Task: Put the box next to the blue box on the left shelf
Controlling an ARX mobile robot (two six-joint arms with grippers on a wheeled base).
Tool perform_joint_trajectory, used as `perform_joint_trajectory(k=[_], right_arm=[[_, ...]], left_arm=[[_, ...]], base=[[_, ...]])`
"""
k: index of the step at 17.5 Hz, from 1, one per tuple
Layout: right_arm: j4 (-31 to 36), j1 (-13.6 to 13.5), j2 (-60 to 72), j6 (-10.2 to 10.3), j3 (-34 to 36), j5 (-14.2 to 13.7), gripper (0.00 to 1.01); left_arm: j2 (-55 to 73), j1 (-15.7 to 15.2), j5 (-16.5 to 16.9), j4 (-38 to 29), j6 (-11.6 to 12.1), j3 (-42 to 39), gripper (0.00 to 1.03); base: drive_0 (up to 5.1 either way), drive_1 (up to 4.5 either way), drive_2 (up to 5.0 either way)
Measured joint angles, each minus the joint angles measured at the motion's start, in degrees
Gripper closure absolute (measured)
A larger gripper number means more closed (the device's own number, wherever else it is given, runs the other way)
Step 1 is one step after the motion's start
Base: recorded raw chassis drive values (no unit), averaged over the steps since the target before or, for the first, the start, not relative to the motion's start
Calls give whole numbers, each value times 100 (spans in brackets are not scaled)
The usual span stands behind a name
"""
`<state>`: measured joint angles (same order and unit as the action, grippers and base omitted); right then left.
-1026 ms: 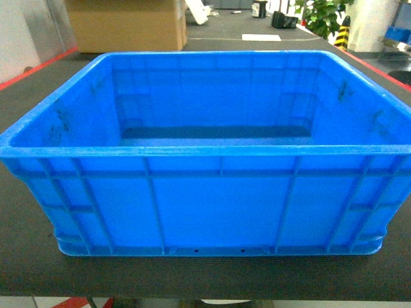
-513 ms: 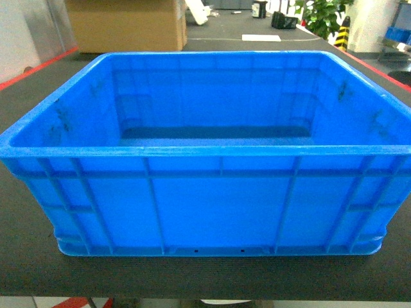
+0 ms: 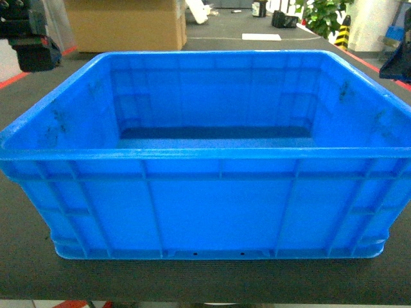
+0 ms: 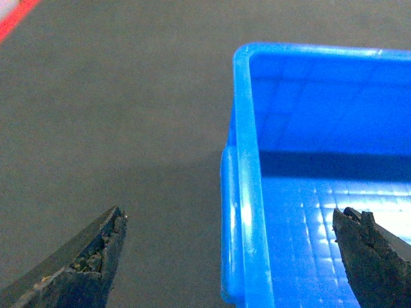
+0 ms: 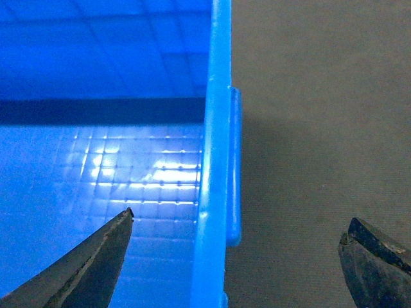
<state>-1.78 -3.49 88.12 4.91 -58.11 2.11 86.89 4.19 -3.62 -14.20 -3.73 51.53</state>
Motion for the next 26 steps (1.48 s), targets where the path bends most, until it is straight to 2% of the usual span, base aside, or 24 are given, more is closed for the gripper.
perform_joint_trajectory(k=[1,2,9,13,14,16,20,26], right_arm=[[-675,-70,603,208,-581,105,3],[-887,-168,772,216,-658,-2,3],[-925,-249,935,236,-686,-192,3],[-920,-249,935,234,-686,-214,6],[-927,-249,935,234,-686,-227,12],[-931,-249,935,234,-686,-238,28],[-966,-254,935,229,-675,-256,54],[-966,-264,933,212,-675,-258,80]], left_arm=[[492,50,129,1097,-146,516,5],[717,66,98,1666,-299,841,5],[984,52,170,2120,-522,903,5],[988,55,153,2164,-501,916,5],[988,59,87,2188,-472,927,7],[988,109,-66,2238,-328,946,23],[988,142,-133,2334,-306,997,48],[988,210,-170,2352,-232,1049,75]], base=[[0,0,0],[0,0,0],[0,0,0],[0,0,0],[0,0,0],[0,0,0],[0,0,0],[0,0,0]])
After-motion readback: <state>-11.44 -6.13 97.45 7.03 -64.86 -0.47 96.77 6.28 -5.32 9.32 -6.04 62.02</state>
